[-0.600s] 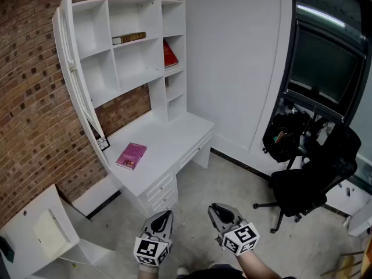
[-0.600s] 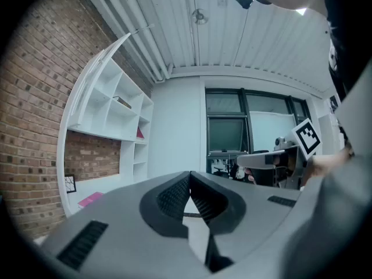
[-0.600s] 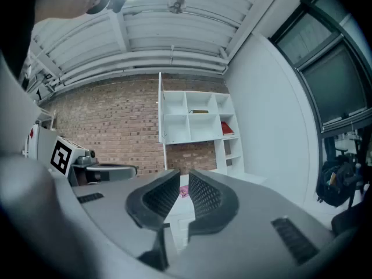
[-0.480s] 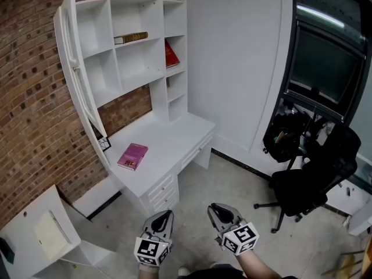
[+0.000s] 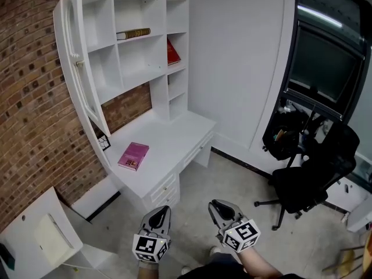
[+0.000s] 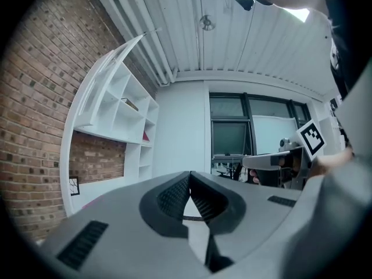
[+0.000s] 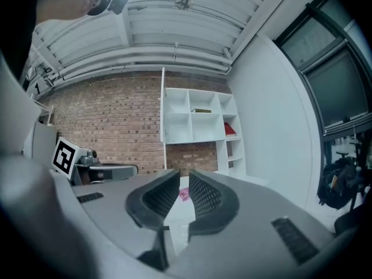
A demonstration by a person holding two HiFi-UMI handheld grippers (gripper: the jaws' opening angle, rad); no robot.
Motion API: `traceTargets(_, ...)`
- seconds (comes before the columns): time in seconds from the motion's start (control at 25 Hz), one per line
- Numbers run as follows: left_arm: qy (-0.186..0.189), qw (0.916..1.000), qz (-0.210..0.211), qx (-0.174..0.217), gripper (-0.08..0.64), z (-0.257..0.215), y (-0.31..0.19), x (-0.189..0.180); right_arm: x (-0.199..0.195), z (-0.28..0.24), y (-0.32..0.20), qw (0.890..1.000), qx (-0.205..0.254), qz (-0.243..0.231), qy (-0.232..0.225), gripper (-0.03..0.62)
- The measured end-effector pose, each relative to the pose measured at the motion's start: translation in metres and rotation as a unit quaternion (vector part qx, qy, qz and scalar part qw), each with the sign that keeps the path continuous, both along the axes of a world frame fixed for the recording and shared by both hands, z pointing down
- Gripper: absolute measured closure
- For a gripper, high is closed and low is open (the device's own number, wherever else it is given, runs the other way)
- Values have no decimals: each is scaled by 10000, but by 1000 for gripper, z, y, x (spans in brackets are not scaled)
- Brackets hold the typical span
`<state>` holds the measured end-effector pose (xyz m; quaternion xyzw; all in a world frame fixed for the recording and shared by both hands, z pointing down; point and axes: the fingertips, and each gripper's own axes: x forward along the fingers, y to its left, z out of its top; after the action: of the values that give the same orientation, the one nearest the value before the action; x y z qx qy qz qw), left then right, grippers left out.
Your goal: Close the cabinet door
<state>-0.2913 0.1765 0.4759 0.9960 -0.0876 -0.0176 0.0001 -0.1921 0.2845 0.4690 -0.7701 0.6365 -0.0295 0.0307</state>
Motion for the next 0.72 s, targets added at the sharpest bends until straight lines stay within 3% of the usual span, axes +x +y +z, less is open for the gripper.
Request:
traceTargets(0.36,-115,9997,-201,6,552,12,-52,32,47,7,-44,9997,101,143,-157,537)
traceTargets(0.72,-209,9989,-403,75,552,1,-118,112,122,6,-117,9993,140,-140,-326,537)
